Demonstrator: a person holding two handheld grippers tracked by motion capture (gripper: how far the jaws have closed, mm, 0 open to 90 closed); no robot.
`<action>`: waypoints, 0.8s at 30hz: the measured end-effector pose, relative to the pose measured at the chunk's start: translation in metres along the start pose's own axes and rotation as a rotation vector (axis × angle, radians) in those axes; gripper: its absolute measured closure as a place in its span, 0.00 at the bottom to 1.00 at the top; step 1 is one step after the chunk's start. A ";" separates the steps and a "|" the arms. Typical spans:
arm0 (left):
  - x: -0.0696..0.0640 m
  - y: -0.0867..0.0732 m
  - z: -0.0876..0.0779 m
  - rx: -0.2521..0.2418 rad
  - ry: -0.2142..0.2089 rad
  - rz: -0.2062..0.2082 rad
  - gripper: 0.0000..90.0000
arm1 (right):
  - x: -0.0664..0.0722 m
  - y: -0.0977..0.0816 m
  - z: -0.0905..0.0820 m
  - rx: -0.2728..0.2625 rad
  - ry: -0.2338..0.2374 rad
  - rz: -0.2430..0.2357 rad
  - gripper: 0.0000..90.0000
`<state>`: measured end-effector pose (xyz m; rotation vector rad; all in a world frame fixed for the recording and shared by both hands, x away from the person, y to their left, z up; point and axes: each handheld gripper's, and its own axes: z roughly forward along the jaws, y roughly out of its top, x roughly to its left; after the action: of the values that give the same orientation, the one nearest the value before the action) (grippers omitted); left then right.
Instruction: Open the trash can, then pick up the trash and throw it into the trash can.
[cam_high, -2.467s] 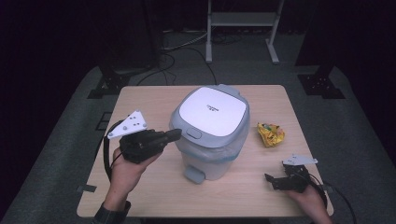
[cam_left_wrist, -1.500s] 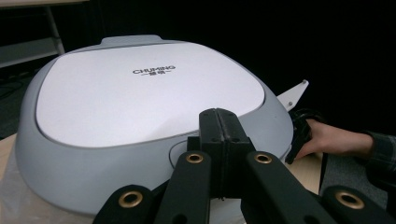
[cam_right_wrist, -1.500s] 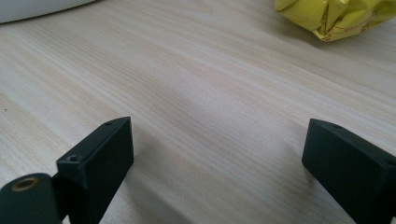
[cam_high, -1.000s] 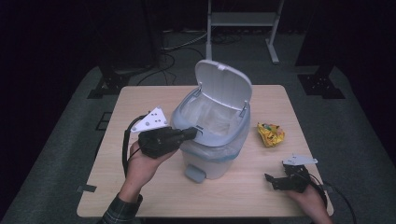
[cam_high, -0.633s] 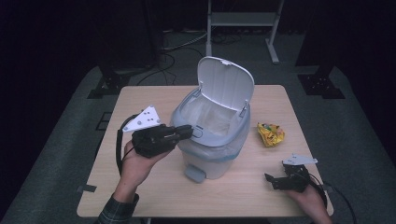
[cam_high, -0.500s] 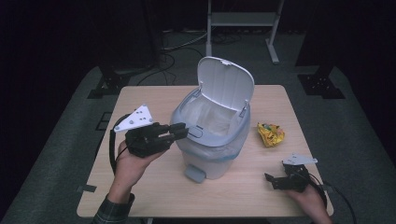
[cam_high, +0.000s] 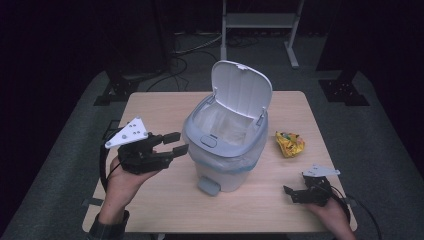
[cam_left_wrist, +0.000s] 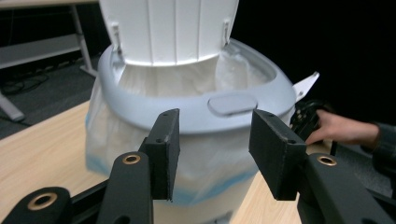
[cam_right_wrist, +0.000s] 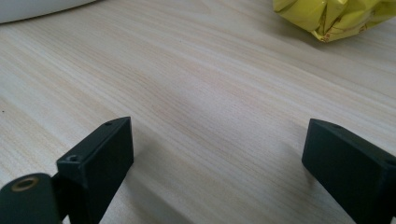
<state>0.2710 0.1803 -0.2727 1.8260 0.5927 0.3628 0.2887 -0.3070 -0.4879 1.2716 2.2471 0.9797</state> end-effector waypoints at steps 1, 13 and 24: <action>0.000 -0.002 -0.001 0.008 0.002 -0.002 0.57 | 0.000 0.000 0.000 0.000 0.000 0.000 0.09; 0.006 -0.029 -0.007 0.062 0.051 0.008 0.39 | 0.000 0.000 0.000 0.000 0.000 0.001 0.09; 0.016 -0.069 -0.001 0.115 0.109 0.019 0.22 | 0.000 0.000 -0.001 0.000 -0.003 0.003 0.09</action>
<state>0.2682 0.2071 -0.3377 1.9322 0.6834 0.4511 0.2878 -0.3070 -0.4878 1.2755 2.2435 0.9781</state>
